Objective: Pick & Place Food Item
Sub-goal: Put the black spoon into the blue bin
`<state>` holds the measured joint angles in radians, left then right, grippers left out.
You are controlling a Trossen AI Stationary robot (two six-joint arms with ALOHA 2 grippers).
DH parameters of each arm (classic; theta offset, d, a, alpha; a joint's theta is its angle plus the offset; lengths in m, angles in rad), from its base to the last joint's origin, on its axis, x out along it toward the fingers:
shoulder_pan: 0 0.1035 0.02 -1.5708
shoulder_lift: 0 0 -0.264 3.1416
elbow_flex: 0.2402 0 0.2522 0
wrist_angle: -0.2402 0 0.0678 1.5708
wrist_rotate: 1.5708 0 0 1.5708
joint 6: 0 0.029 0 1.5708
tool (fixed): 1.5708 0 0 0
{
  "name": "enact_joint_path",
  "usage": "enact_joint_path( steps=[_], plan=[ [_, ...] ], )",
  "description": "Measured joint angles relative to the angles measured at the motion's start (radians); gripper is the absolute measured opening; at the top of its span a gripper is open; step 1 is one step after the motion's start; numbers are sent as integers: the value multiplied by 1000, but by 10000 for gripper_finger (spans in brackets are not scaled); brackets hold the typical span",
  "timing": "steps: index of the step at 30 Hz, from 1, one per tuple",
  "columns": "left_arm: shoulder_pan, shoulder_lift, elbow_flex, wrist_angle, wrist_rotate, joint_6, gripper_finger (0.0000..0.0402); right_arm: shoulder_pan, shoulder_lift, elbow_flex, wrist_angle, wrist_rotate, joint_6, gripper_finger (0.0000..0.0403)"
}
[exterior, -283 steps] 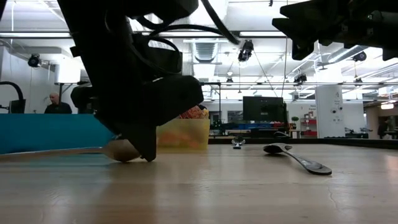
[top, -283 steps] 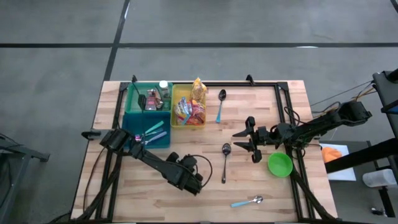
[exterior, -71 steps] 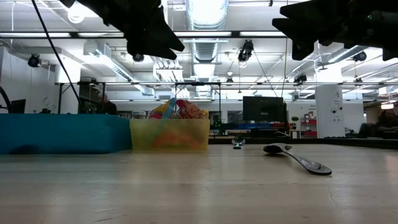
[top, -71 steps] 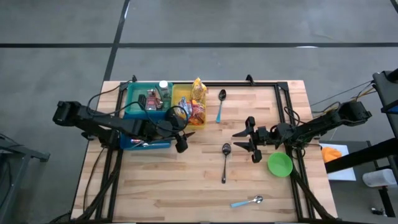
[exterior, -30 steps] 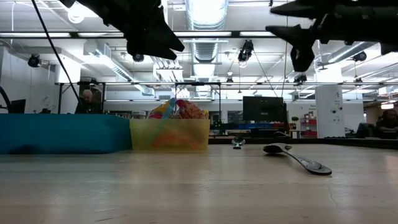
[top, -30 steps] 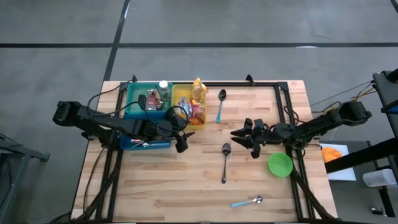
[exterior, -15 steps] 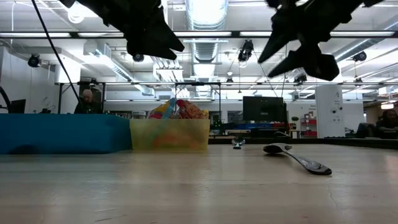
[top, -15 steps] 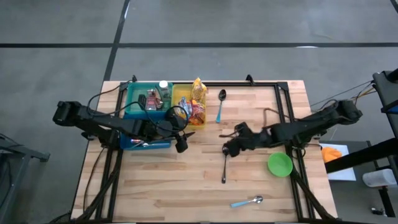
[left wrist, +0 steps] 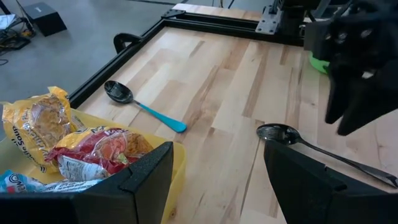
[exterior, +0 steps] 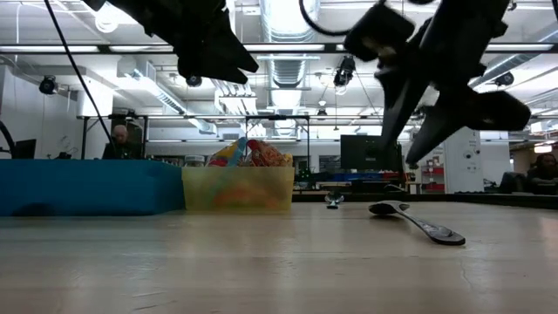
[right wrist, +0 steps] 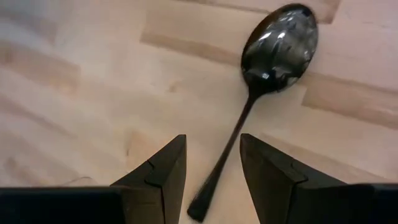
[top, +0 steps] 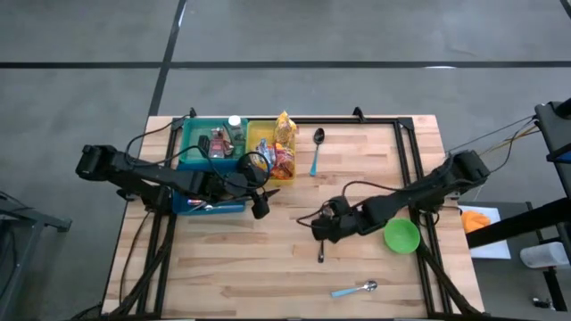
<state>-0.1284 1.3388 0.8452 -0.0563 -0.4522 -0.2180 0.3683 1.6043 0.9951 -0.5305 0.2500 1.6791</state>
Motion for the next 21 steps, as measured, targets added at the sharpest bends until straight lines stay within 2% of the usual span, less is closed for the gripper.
enact_joint_path(
  steps=[8,21],
  plan=[
    [0,0,0,0,0,0,253,-6,93,-1,-17,41,98,147],
    [0,0,0,0,0,-1,253,-20,161,-2,9,65,135,147]
  ],
)
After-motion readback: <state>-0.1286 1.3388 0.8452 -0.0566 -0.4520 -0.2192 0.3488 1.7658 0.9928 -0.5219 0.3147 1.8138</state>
